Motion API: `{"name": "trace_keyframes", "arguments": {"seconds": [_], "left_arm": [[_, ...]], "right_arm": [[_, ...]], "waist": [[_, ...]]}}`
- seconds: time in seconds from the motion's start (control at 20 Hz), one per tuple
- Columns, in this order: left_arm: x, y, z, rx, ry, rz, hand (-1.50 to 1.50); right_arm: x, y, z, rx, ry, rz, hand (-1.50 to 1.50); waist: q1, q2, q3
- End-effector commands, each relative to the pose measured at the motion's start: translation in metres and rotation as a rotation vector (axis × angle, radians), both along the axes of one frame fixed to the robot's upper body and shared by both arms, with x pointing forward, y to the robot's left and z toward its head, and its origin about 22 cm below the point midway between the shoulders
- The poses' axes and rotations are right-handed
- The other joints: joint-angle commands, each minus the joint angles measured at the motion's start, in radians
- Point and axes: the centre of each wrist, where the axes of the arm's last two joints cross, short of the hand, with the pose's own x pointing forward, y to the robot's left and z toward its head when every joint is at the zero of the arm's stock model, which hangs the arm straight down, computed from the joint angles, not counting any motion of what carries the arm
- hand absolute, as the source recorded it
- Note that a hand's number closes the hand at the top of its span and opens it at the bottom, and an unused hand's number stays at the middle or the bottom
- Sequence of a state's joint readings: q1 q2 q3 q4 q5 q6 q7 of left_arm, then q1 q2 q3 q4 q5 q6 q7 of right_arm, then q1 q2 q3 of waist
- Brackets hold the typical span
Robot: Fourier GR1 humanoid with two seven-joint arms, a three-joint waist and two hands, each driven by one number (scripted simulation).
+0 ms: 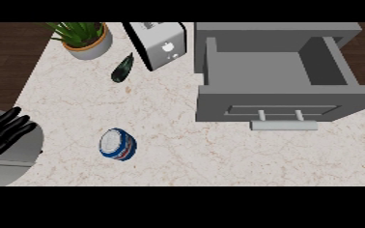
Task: Pick up the can, place it into the drawer and close the drawer
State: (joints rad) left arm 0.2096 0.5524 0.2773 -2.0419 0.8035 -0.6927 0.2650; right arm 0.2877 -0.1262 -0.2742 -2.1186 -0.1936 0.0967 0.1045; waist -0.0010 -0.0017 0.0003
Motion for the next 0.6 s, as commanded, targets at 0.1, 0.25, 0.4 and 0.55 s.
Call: {"name": "trace_keyframes", "arguments": {"seconds": [0.1, 0.25, 0.4, 0.55], "left_arm": [[-0.009, 0.011, 0.008, -0.065, 0.091, 0.018, -1.50], [0.012, 0.026, 0.008, -0.121, 0.146, 0.034, -1.50], [0.009, 0.013, 0.000, -0.130, 0.202, 0.003, -1.50], [0.024, -0.001, 0.003, -0.151, 0.231, 0.011, -1.50]], "right_arm": [[-0.015, -0.013, -0.005, 0.013, 0.009, 0.002, -1.50], [-0.017, -0.027, -0.016, 0.011, -0.010, 0.011, -1.50], [-0.032, -0.039, -0.007, -0.002, -0.005, 0.006, -1.50], [-0.034, -0.026, 0.000, 0.013, -0.007, 0.019, -1.50]], "waist": [[0.001, 0.000, 0.000], [-0.006, 0.002, 0.000], [-0.006, 0.000, 0.000], [-0.008, 0.001, 0.000]]}}
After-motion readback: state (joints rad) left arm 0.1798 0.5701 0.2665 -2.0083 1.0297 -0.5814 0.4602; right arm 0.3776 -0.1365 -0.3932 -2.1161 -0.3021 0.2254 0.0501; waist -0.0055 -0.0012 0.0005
